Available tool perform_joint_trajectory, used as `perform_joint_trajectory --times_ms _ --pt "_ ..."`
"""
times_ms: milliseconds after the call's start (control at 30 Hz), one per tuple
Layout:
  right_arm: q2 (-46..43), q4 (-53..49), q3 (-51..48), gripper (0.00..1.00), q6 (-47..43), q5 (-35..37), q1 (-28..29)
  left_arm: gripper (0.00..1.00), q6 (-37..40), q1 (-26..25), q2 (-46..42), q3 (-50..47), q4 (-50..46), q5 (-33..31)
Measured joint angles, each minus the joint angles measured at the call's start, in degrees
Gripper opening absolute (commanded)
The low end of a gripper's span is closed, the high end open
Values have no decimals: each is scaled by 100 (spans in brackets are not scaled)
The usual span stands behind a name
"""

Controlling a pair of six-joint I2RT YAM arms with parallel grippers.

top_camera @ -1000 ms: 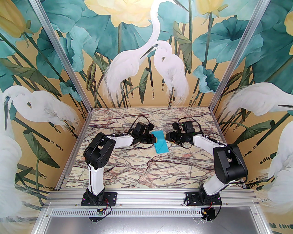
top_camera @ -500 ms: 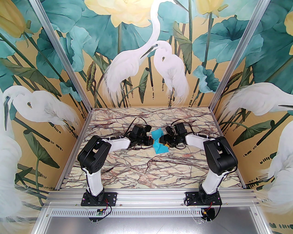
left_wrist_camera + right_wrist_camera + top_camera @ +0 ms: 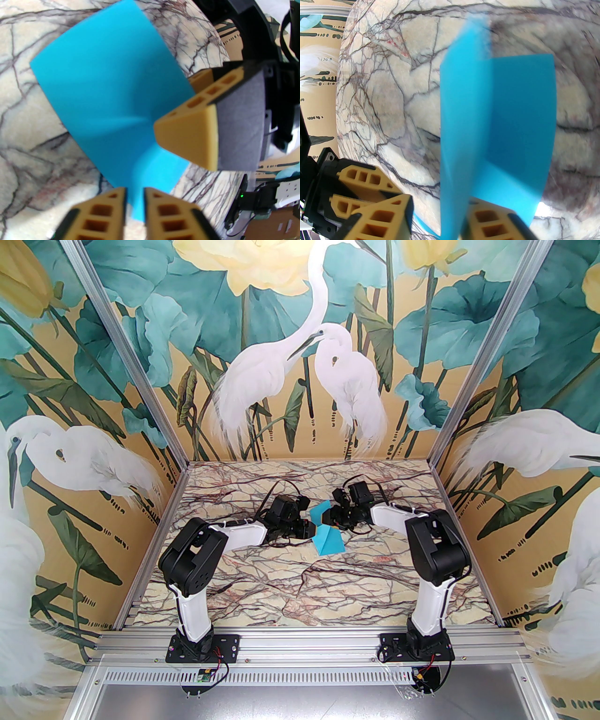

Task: Fold a paper plane with a square sheet of paper (fold left side to right side)
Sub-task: Turn over the paper at the center of the table.

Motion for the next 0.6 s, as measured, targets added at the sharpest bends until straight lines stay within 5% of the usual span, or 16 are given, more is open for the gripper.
perform_joint_trajectory --times_ms 300,600 --pt "2 -175 7 26 -105 85 22 58 -260 267 -435 -321 173 -109" --pt "2 -221 7 27 -107 105 22 64 -354 450 -1106 -863 319 -109"
